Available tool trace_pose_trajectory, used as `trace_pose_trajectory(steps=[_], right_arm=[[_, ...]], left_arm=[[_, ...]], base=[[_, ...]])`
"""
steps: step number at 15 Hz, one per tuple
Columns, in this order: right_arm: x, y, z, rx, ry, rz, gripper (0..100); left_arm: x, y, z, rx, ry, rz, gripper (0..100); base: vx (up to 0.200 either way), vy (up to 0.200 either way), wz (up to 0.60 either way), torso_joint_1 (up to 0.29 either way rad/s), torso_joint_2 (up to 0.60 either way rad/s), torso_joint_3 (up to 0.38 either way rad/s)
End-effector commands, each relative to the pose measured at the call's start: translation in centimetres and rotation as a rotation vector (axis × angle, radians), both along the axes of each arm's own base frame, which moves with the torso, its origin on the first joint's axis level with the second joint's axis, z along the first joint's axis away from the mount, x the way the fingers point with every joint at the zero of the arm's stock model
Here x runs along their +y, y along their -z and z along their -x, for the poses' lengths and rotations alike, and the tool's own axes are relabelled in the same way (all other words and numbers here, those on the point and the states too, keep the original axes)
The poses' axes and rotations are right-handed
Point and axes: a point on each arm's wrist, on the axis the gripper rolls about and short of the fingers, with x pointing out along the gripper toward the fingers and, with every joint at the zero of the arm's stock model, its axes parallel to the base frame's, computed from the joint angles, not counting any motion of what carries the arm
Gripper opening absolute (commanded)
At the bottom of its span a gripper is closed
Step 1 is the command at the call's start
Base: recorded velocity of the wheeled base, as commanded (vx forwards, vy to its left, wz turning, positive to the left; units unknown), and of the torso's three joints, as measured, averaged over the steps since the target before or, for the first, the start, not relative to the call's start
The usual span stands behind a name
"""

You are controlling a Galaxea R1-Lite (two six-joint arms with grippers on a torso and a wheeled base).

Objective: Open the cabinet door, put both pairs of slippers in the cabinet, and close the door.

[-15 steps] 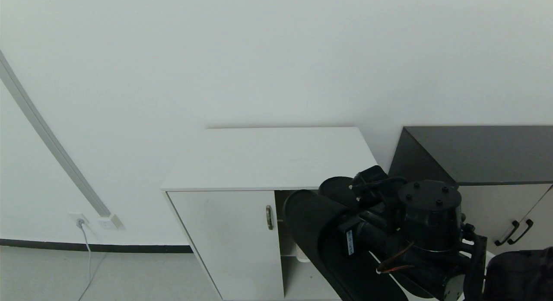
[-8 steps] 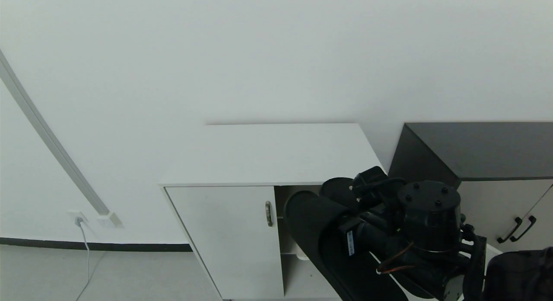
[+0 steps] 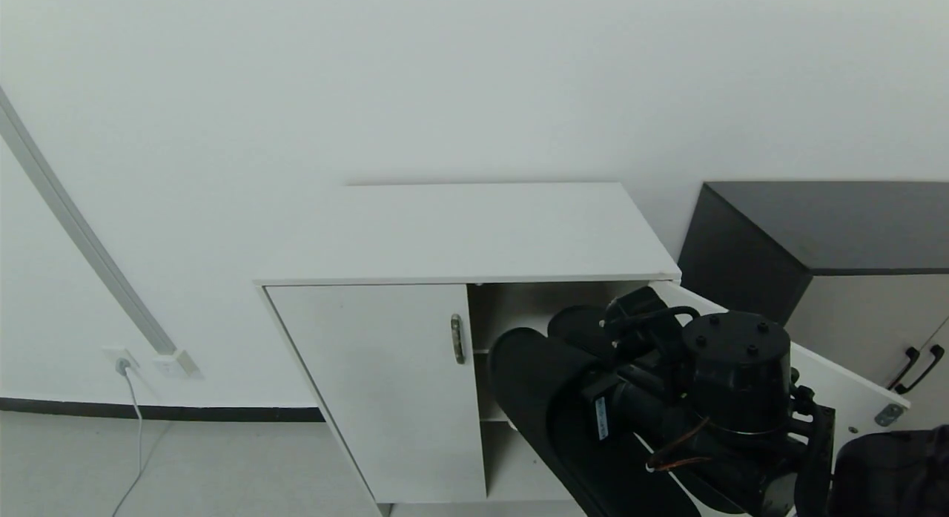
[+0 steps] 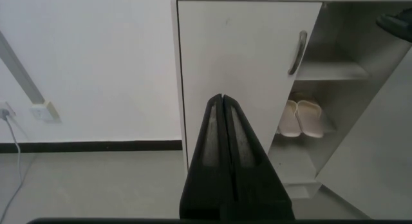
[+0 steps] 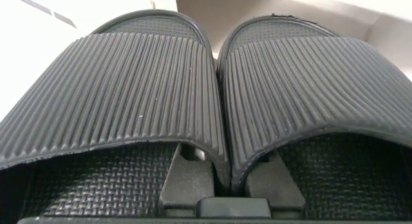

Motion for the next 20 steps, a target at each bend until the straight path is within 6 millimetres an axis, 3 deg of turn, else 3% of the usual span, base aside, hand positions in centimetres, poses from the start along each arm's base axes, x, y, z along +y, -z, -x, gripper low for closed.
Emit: trace_pose_trajectory(steps=[1,11,20], right_arm=[[0.03,0.08,0.05,0.002,-0.002,0.002,0],[0.02,0.10,0.06,0.002,-0.002,0.002,0],[-0.03,0.21,0.11,0.005,-0.003,0.005,0]], left_arm=[[0.00,0.00,-0.01,0.001,0.000,0.000,0],[0.00,0.00,-0.01,0.001,0.000,0.000,0],[0.00,0.00,-0.01,0.001,-0.002,0.000,0]], base=[[0.000,0.000,0.00,-0.232,0.54,0.315],[0.000,0.000,0.00,-0.191,0.51,0.323],[0.000,0.000,0.00,-0.118,0.46,0.340]])
